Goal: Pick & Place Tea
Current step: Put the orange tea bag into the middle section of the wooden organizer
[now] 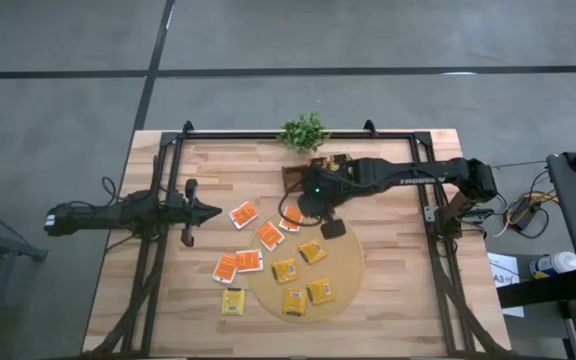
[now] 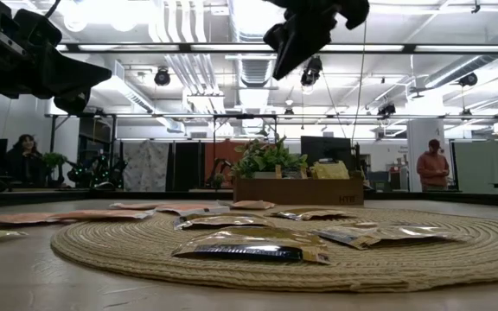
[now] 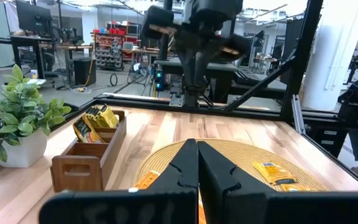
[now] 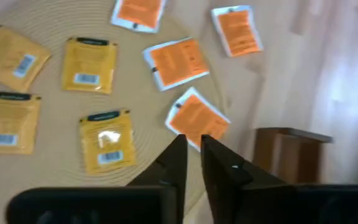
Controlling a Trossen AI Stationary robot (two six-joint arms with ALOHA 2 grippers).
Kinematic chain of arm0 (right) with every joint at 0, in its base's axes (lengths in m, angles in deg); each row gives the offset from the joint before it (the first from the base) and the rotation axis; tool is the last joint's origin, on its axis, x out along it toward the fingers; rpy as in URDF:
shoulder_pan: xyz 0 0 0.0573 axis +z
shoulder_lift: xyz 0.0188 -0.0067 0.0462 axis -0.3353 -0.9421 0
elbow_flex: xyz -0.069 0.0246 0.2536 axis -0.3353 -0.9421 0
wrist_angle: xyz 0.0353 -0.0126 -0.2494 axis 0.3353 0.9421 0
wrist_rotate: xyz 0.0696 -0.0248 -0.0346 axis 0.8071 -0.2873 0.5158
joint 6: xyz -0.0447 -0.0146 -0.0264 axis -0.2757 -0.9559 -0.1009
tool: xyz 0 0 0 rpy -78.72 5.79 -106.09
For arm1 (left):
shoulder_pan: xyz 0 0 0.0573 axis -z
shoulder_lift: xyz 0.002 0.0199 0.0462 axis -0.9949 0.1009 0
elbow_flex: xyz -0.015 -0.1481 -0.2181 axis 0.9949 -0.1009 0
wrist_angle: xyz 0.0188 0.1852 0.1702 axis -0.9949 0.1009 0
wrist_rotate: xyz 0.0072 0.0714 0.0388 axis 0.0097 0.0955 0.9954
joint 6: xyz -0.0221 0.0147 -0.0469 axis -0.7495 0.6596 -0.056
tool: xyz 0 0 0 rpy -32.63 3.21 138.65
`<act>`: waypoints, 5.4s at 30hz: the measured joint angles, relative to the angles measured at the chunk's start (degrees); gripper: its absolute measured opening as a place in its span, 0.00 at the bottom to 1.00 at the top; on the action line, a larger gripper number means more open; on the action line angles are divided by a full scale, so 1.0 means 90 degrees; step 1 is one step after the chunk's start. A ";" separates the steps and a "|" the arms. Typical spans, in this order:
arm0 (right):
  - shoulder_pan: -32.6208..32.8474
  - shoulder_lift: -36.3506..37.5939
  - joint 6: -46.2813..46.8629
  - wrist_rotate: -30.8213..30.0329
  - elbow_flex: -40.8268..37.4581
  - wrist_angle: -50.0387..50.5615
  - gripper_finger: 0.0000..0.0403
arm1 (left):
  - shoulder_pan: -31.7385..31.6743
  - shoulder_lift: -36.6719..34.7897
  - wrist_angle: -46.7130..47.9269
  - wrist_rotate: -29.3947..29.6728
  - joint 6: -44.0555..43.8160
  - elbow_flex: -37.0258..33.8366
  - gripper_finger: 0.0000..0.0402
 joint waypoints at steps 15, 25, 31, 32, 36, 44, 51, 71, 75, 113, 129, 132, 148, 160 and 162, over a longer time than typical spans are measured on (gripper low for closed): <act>0.1030 -0.0029 0.0008 0.0078 -0.0547 -0.0440 0.41 | -0.0005 0.0000 0.0000 0.0000 0.0000 0.0002 0.00; 0.1467 -0.0115 0.0879 -0.0133 -0.0563 -0.0263 0.55 | -0.0005 0.0000 0.0000 0.0000 0.0000 0.0001 0.00; 0.1446 -0.0675 0.0500 -0.0141 -0.0512 0.0399 0.59 | -0.0002 0.0000 0.0000 0.0000 0.0000 0.0000 0.00; 0.1451 -0.0776 0.0349 -0.0137 -0.0518 0.0399 0.59 | -0.0002 0.0000 0.0002 0.0000 0.0000 0.0001 0.00; 0.1456 -0.1210 -0.0156 -0.0095 -0.0519 0.0378 0.59 | -0.0002 0.0000 0.0000 0.0000 0.0000 0.0002 0.00; 0.1273 -0.1844 -0.0753 -0.0080 -0.0519 0.0329 0.57 | 0.0002 0.0000 0.0000 0.0000 0.0000 0.0002 0.00; 0.1276 -0.2040 -0.0902 -0.0114 -0.0440 0.0048 0.57 | 0.0000 0.0000 0.0002 0.0000 0.0000 0.0001 0.00; 0.1610 -0.2059 -0.0630 -0.0643 -0.0161 -0.0657 0.56 | -0.0005 0.0000 0.0001 0.0000 0.0000 0.0001 0.00; 0.1613 -0.2059 -0.0651 -0.0677 -0.0271 -0.0654 0.56 | -0.0005 0.0000 0.0001 0.0000 -0.0001 0.0001 0.00; 0.1521 -0.2062 0.4804 -0.0070 0.0112 0.0086 0.56 | 0.0000 0.0000 0.0002 0.0000 0.0000 0.0002 0.00; 0.1200 -0.2746 0.6543 0.0091 0.0423 0.0255 0.52 | -0.0005 0.0000 0.0001 0.0000 0.0000 0.0002 0.00; 0.1178 -0.2841 0.6739 0.0103 0.0667 0.0317 0.52 | -0.0005 0.0000 0.0000 0.0000 0.0000 0.0001 0.00; 0.1022 -0.2866 0.7522 0.0086 0.0825 0.0921 0.52 | -0.0002 0.0000 0.0000 0.0000 0.0000 0.0001 0.00; 0.1018 -0.2866 0.7805 0.0249 0.0761 0.0699 0.52 | 0.0002 0.0000 0.0002 0.0000 0.0000 0.0002 0.00; 0.1016 -0.2866 0.7867 0.0250 0.0758 0.0618 0.52 | 0.0002 0.0000 0.0000 0.0000 0.0000 0.0002 0.00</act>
